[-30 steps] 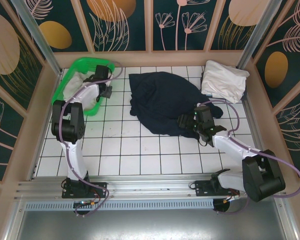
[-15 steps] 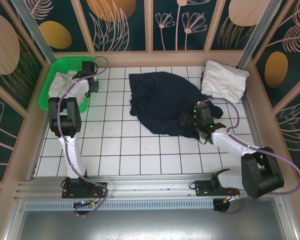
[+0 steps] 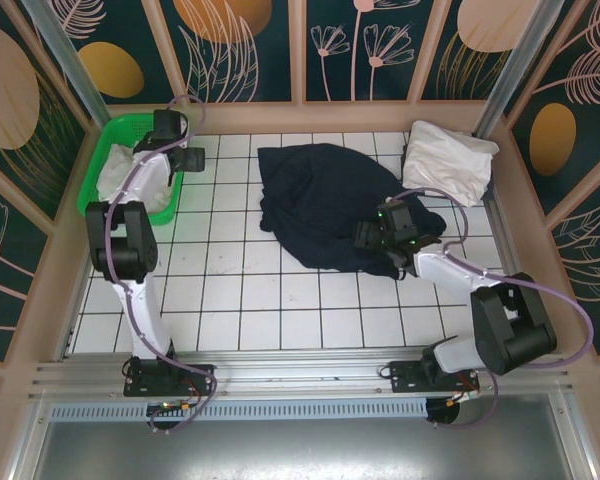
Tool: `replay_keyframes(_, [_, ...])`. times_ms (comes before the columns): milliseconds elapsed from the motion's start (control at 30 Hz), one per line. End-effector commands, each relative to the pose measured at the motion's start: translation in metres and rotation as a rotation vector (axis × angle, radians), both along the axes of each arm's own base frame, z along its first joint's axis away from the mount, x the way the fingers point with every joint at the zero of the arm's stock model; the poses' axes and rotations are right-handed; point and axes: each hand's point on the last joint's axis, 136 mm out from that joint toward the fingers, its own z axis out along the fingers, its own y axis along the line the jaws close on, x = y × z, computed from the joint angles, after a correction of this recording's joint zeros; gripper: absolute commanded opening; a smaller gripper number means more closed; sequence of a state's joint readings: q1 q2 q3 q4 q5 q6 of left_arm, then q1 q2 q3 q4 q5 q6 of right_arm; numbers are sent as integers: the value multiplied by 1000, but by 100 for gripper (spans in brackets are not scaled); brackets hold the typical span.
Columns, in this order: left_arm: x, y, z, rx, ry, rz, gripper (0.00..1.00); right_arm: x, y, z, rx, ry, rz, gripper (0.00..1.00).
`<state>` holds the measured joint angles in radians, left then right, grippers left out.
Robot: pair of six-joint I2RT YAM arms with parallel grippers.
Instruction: Fold and stack the t-shirts
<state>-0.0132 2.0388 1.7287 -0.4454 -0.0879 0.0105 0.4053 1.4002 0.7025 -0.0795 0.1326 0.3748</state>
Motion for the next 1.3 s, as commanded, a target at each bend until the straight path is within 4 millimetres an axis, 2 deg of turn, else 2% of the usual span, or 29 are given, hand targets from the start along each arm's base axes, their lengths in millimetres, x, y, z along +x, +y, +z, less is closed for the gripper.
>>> replay_keyframes(0, [-19, -36, 45, -166, -87, -94, 84, 5, 0, -5, -39, 4, -11, 89])
replay_keyframes(133, [-43, -88, 51, -263, -114, -204, 84, 8, 8, -17, -49, 33, 1, 76])
replay_keyframes(233, [-62, -126, 45, -321, -113, -272, 83, 13, 14, -19, -50, 46, 7, 56])
replay_keyframes(300, [-72, -145, 45, -408, -124, -317, 81, 16, 19, -14, -43, 43, 16, 37])
replay_keyframes(333, [-76, -149, 39, -447, -118, -321, 80, 16, 21, -9, -41, 35, 22, 30])
replay_keyframes(367, [-82, -151, 50, -476, -152, -326, 80, 18, 24, -1, -38, 19, 31, 22])
replay_keyframes(400, [-86, -151, 52, -489, -169, -320, 79, 19, 25, 6, -37, 6, 35, 16])
replay_keyframes(500, [-93, -133, 51, -461, -215, -223, 78, 20, 30, 35, -6, -48, 53, 0])
replay_keyframes(600, [-101, -129, 52, -467, -229, -202, 78, 21, 37, 68, 39, -121, 76, 0])
replay_keyframes(767, [-111, -138, 49, -511, -208, -238, 77, 21, 47, 122, 90, -232, 117, 0])
replay_keyframes(833, [-115, -145, 45, -516, -195, -257, 78, 22, 50, 136, 97, -263, 127, 0])
replay_keyframes(933, [-121, -164, 29, -511, -151, -303, 79, 22, 45, 133, 73, -258, 113, 0])
replay_keyframes(1000, [-126, -183, 12, -497, -100, -347, 79, 24, 43, 129, 73, -248, 106, 0])
replay_keyframes(1133, [-133, -218, -8, -531, -51, -413, 79, 31, 48, 138, 82, -267, 119, 0])
replay_keyframes(1200, [-133, -228, -19, -535, -37, -420, 80, 34, 44, 131, 51, -258, 105, 0])
replay_keyframes(1267, [-132, -233, -41, -527, 9, -413, 80, 34, 38, 116, 29, -225, 92, 0])
